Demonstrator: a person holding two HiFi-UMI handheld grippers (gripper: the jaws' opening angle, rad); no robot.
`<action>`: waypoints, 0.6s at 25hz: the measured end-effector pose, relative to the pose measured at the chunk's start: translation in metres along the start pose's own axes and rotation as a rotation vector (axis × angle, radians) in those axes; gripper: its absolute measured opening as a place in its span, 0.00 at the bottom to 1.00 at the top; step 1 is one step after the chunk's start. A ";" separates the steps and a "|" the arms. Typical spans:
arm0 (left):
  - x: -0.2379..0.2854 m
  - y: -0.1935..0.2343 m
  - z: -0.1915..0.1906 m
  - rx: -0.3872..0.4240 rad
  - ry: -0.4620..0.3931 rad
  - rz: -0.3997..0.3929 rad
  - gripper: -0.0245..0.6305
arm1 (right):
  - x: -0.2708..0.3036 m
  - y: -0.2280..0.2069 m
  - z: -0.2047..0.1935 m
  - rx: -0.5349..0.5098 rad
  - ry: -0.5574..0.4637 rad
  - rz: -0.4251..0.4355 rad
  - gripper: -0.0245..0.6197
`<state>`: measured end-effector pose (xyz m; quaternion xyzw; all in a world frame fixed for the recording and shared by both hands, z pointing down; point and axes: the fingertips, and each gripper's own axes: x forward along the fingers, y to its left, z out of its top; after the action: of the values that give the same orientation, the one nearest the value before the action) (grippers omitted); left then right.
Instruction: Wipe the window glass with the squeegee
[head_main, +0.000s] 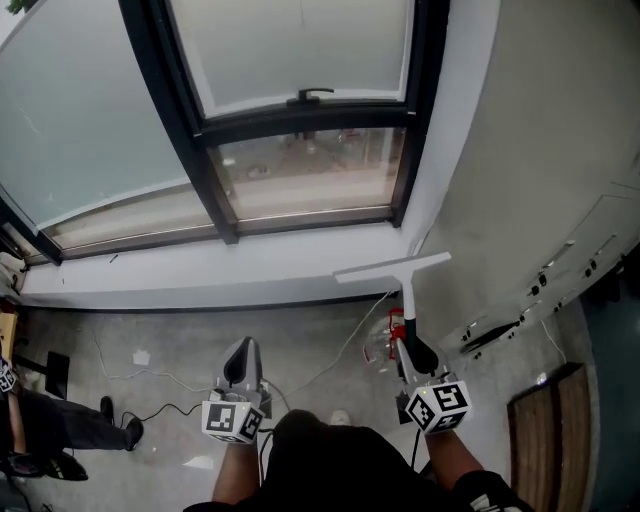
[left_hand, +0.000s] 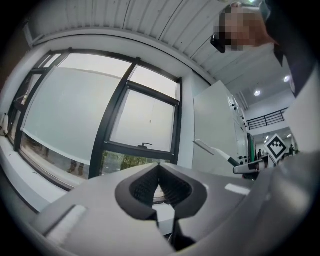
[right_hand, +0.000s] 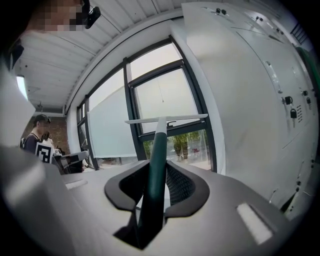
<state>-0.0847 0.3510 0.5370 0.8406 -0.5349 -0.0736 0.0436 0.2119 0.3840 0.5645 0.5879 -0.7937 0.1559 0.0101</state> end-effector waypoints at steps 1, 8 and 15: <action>0.006 0.000 -0.003 -0.007 0.012 0.000 0.04 | 0.002 -0.005 0.000 0.015 0.001 -0.003 0.18; 0.047 0.010 -0.012 0.010 0.060 -0.001 0.04 | 0.032 -0.031 0.006 0.040 0.007 -0.010 0.18; 0.117 0.058 -0.009 0.015 0.029 -0.038 0.04 | 0.107 -0.026 0.028 0.032 -0.039 -0.013 0.18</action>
<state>-0.0865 0.2205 0.5459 0.8519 -0.5185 -0.0583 0.0436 0.2079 0.2706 0.5655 0.5958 -0.7875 0.1570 -0.0138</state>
